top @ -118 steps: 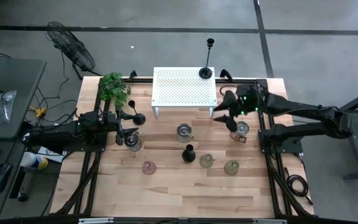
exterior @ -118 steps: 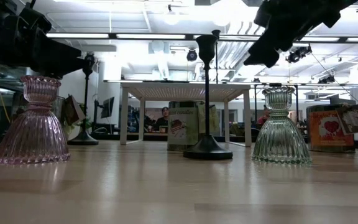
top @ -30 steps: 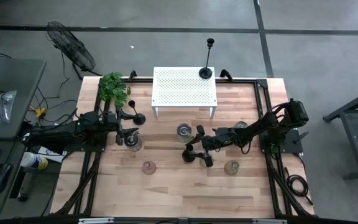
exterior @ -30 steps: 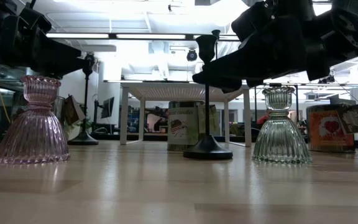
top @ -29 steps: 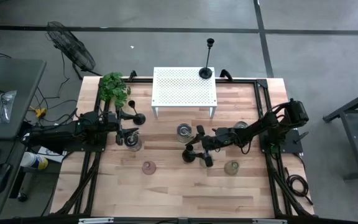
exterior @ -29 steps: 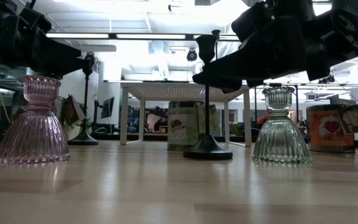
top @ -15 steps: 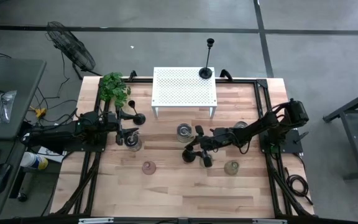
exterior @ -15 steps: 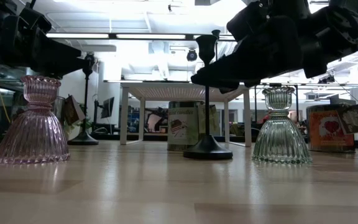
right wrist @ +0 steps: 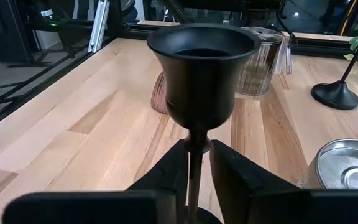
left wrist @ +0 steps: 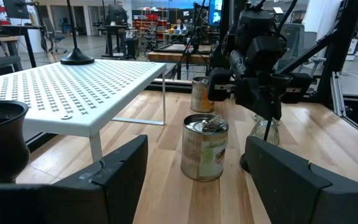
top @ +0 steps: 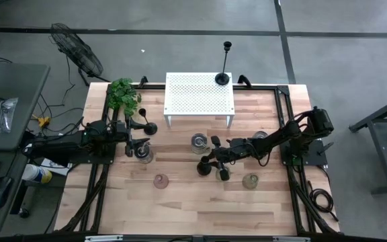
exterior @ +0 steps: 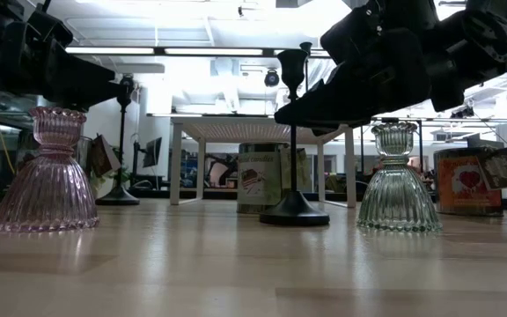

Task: Pick & Place candle stick holders
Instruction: Put the bottom black candle holder on the shelf

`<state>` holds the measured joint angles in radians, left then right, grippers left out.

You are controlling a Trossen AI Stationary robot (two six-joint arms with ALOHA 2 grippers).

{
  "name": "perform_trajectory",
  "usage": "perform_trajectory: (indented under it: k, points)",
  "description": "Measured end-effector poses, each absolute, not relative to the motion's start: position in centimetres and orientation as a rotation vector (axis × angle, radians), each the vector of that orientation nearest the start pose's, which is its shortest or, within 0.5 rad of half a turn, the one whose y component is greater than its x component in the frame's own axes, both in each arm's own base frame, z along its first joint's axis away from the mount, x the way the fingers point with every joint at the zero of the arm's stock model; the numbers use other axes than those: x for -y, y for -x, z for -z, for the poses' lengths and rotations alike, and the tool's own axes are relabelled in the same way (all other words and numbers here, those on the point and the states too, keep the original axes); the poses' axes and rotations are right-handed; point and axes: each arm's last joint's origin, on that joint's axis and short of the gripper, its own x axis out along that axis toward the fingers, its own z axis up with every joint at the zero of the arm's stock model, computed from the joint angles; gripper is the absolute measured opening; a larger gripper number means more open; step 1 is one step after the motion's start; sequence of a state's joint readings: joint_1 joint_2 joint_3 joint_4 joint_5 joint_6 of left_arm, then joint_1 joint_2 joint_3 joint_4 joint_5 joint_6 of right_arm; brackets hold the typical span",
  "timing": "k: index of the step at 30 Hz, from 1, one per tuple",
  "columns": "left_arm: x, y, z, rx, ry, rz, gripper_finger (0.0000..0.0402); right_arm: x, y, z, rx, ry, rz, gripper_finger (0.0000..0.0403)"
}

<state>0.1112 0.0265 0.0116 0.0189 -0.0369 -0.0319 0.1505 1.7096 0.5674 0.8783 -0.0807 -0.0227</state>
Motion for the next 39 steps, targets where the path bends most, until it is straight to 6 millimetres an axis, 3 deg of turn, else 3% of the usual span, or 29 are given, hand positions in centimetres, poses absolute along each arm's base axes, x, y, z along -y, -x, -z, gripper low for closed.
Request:
perform_trajectory:
  k: [8, 15, 22, 25, 32, 36, 39]
  points:
    - [-1.2, -9.8, -16.7, 0.007, 0.032, -0.148, 0.0265, -4.8, -30.2, -14.2, -0.263, 0.018, -0.227, 0.0014]
    - [-1.2, -9.8, -16.7, 0.006, 0.032, -0.148, 0.0265, -4.8, -30.2, -14.2, -0.27, -0.036, -0.216, 0.0009]
    - [-1.2, -9.8, -16.7, 0.007, 0.032, -0.148, 0.0265, -4.8, -29.6, -16.1, -0.278, -0.096, -0.222, 0.0007]
    - [-1.2, -9.8, -16.7, 0.007, 0.032, -0.148, 0.0265, -4.7, -29.5, -18.1, -0.285, -0.096, -0.219, 0.0007]
    - [-1.2, -9.8, -16.7, 0.006, 0.032, -0.148, 0.0265, -4.3, -30.4, -26.2, -0.3, 0.037, -0.218, 0.0005]
    - [-1.2, -9.8, -16.7, 0.007, 0.032, -0.148, 0.0265, -1.7, -31.9, -29.5, -0.292, 0.108, -0.138, 0.0005]
    - [-1.2, -9.8, -16.7, 0.007, 0.032, -0.148, 0.0265, 1.1, -32.9, -30.4, -0.275, 0.121, -0.053, 0.0005]
